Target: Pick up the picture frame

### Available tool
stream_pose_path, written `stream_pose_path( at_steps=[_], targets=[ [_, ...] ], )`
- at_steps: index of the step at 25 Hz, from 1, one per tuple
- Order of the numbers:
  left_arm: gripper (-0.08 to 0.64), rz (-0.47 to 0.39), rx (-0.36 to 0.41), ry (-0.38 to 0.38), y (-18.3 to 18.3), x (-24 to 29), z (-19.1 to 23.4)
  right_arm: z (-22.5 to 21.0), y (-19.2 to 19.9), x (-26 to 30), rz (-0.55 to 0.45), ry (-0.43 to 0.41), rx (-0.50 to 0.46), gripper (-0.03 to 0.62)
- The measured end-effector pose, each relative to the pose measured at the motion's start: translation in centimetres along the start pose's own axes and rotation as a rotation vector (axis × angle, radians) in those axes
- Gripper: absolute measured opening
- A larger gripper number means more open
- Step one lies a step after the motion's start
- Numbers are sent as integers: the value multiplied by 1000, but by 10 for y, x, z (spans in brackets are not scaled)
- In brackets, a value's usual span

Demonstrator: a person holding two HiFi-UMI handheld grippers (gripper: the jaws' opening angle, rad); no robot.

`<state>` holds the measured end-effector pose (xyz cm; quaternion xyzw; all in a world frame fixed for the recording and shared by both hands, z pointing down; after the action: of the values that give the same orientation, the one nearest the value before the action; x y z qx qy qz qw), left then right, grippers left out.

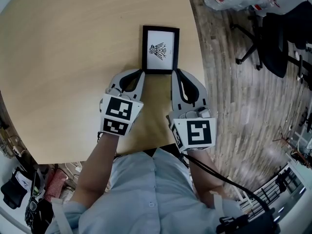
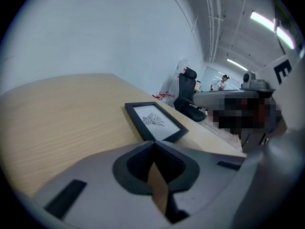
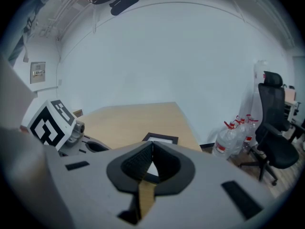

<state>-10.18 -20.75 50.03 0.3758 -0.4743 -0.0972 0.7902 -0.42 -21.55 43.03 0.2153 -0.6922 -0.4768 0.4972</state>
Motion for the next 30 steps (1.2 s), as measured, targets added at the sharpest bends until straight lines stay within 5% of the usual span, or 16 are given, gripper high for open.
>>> stream_pose_path(
  at_steps=[14,27,30],
  targets=[
    [2,-14,55,19,-7,15,-28,-18,3,-7,-4,20,10,0],
    [2,-387,93,-176,-84,-83,-11,9,-3,25,4,-72,-25,2],
    [2,-420,103,-192,-88,-97,-3,15,-1,39,36,-71,-42,3]
  ],
)
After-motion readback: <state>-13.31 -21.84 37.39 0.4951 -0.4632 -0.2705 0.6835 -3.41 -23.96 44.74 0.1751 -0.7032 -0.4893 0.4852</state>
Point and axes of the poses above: the fingertips, and each gripper's own axes: x forward along the fingers, z to its left, y out of its underside, the point moved 2 cm from there along -x, backward along the fingers, and after that the axes turned 4 degrees about -x, right-handed, at the moved point
